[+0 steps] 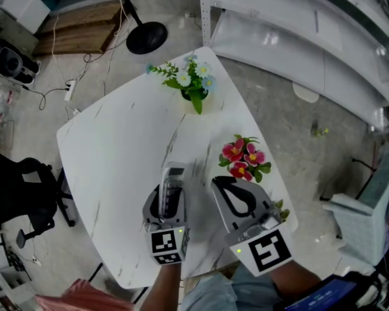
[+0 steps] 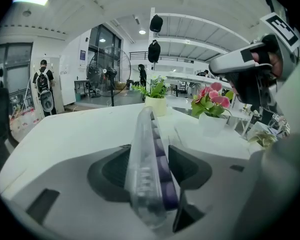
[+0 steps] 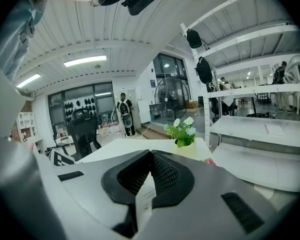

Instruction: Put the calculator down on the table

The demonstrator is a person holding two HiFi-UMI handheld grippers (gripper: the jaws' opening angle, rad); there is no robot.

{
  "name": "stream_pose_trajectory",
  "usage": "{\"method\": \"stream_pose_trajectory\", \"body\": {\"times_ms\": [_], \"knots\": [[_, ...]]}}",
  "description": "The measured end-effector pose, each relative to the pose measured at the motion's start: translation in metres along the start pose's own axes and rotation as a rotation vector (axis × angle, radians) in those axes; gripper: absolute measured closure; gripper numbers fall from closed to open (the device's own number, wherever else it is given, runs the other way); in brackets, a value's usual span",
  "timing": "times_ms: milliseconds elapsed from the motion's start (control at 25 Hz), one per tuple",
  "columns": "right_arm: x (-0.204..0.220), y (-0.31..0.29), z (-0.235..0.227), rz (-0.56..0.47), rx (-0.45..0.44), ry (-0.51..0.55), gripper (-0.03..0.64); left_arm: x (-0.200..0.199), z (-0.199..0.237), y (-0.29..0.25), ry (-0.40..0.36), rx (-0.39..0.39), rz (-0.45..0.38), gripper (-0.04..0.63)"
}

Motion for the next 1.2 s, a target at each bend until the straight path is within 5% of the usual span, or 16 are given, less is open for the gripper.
{"method": "stream_pose_trajectory", "body": {"times_ms": [600,840,1200], "knots": [[0.000,-0.018,0.007,0.023,0.004,0.004,0.598,0.005,0.027,-0.010,0.100,0.023,0.022,0.247],[0.000,-0.021,0.011,0.032,0.002,0.011,0.598,0.007,0.033,-0.009,0.113,0.021,0.016,0.247],[-0.010,-0.022,0.016,0.011,-0.010,0.018,0.598,-0.035,0.047,0.036,0.110,-0.041,-0.109,0.252]]}}
Point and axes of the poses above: the fingertips, and each gripper's own axes: y backward along the fingers, z to its left, x out of its underside, the point moved 5 cm from there along y, backward along the fingers, and after that the axes turned 8 degrees about -x, right-handed, at the moved point
